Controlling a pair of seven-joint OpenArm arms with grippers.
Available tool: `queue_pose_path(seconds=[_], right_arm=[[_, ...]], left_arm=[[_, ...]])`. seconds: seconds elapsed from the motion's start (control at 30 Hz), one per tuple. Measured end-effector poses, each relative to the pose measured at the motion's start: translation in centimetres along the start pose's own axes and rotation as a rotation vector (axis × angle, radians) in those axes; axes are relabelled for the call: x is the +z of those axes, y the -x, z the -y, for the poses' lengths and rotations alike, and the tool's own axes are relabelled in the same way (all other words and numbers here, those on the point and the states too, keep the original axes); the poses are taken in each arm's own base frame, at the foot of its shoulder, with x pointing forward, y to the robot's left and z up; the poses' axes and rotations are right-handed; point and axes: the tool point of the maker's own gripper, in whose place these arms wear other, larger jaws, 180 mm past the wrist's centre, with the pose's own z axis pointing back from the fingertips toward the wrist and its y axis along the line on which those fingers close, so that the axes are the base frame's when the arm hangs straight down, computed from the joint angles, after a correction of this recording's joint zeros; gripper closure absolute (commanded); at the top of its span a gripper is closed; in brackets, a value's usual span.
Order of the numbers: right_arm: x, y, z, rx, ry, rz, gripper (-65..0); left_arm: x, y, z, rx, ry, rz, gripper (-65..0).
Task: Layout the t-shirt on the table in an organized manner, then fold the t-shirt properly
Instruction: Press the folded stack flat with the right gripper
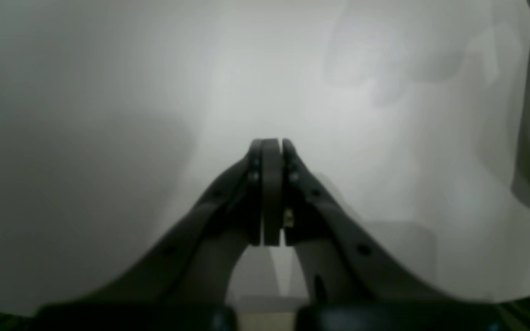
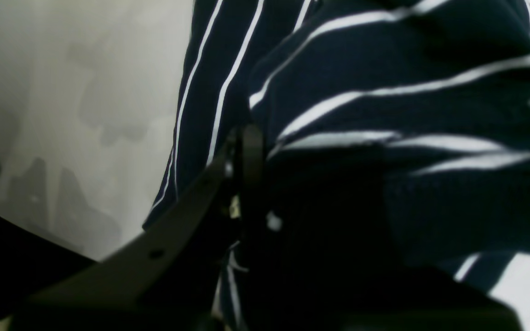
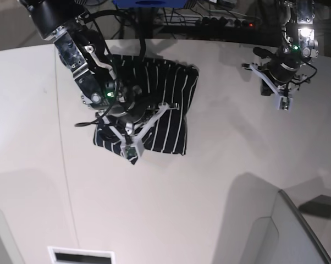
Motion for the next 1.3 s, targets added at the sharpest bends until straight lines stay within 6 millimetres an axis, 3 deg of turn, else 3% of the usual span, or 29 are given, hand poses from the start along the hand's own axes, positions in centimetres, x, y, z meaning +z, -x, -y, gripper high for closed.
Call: queue_pose_path(seconds=[0.17, 0.3, 0.53, 0.63, 0.73, 1.0, 1.13, 1.3], right_arm=[[-0.9, 1.5, -0.9, 0.000, -0.011, -0.048, -0.9], [-1.0, 0.9, -1.0, -0.002, -0.013, -0.009, -3.0], [-1.0, 0.8, -1.1, -0.005, -0.019, -0.005, -27.0], [-1.0, 0.8, -1.2, -0.006, -0.020, -0.003, -32.3], [-1.0, 0.8, -1.9, 0.011, -0.031, 0.001, -32.9], [-0.8, 0.9, -7.6, 0.141, -0.145, -0.003, -32.9], [-1.7, 2.6, -7.7, 0.173, -0.132, -0.103, -32.9], [-0.8, 2.2, -8.5, 0.172, -0.155, -0.077, -32.7]], left_arm=[[0.3, 0.3, -1.4, 0.007, -0.038, -0.009, 0.0], [0.3, 0.4, -1.0, 0.012, -0.026, -0.011, 0.0], [0.5, 1.2, -1.2, 0.012, -0.031, -0.027, 0.0], [0.5, 1.0, -1.3, 0.012, -0.033, -0.023, 0.0], [0.5, 1.1, -1.3, 0.012, -0.033, -0.024, 0.0], [0.4, 0.8, -1.3, 0.013, -0.034, -0.018, 0.0], [0.4, 0.8, -1.3, 0.013, -0.034, -0.019, 0.0], [0.4, 1.1, -1.3, 0.015, -0.032, -0.024, 0.0]])
